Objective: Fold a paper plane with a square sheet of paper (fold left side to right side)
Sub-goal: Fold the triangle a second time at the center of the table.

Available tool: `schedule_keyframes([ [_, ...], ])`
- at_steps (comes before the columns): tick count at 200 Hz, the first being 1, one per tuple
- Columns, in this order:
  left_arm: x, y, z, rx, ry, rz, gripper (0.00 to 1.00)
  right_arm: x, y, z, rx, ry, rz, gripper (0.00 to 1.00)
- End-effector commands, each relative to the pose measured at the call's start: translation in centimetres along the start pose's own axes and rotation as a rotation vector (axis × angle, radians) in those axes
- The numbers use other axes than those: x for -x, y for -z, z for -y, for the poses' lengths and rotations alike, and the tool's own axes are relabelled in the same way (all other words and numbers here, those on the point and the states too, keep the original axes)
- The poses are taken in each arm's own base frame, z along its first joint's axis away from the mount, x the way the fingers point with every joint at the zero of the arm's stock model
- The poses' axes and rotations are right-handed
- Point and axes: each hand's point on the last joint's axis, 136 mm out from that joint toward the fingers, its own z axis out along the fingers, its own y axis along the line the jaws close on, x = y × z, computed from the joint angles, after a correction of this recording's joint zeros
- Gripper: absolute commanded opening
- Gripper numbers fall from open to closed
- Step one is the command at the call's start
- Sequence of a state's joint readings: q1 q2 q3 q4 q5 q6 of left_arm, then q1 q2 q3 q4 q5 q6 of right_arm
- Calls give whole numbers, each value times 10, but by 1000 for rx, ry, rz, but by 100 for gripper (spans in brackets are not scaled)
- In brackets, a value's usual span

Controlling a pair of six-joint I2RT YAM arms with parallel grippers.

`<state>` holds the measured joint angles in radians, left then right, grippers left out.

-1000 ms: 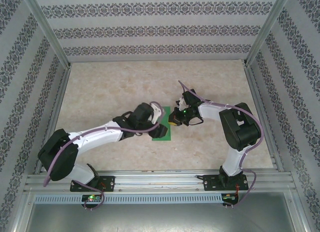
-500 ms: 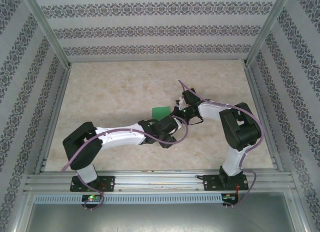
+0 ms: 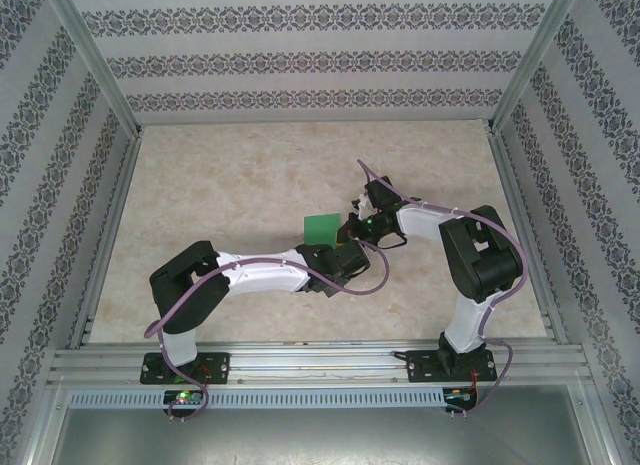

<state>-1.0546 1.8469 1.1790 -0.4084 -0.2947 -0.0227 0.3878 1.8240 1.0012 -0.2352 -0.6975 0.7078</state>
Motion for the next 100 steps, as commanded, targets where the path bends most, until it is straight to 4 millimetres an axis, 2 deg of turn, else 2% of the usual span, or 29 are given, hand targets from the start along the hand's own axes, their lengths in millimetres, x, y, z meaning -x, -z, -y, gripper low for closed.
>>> schedule_keyframes([
  [1,2,9,-1,15,-19,5,35,6,6,-7,13,2,5,0],
  [15,1,11,-1,14,-11,13,29,7,6,-7,13,4,7,0],
  [57,4,15,2,-18,23,36,21,9,10,-13,22,21,17,3],
  [100,5,19,2,-112,131,58,10,18,30,-23,39,74,86,22],
])
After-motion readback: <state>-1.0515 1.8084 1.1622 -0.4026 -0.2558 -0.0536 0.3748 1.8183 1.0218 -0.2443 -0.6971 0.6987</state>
